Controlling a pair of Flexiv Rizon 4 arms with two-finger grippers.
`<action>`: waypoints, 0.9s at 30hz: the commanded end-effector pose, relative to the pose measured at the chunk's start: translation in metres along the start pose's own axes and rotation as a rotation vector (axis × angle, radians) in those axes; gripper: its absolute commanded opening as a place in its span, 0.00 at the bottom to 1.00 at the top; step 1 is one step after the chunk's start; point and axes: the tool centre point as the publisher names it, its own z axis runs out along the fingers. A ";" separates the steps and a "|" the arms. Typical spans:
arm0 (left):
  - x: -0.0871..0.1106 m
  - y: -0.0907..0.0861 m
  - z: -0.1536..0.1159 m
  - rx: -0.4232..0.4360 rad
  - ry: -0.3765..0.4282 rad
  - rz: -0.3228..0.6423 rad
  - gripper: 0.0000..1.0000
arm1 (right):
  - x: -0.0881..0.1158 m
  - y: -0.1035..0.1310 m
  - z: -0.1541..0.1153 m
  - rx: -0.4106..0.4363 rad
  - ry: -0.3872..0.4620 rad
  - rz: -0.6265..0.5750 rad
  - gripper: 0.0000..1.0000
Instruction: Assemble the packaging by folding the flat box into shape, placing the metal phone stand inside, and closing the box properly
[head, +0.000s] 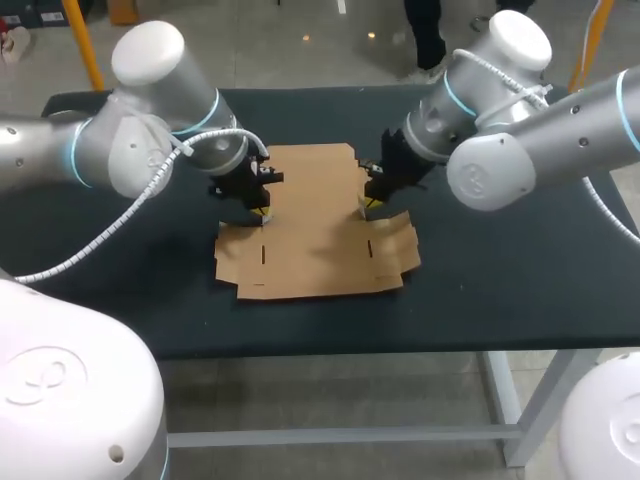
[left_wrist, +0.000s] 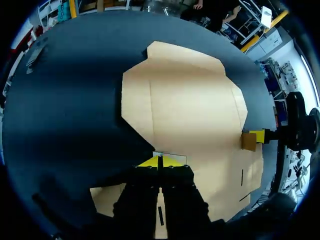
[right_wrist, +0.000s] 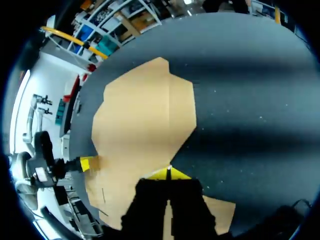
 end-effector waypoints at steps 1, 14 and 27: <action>-0.004 0.002 -0.014 0.005 -0.009 -0.013 0.00 | -0.009 0.002 -0.010 0.023 0.034 0.006 0.00; -0.019 0.004 -0.049 0.019 0.009 -0.071 0.00 | -0.022 0.002 -0.037 0.051 0.109 0.028 0.00; -0.022 0.014 -0.085 0.021 0.009 -0.119 0.00 | -0.029 -0.004 -0.069 0.049 0.158 0.035 0.00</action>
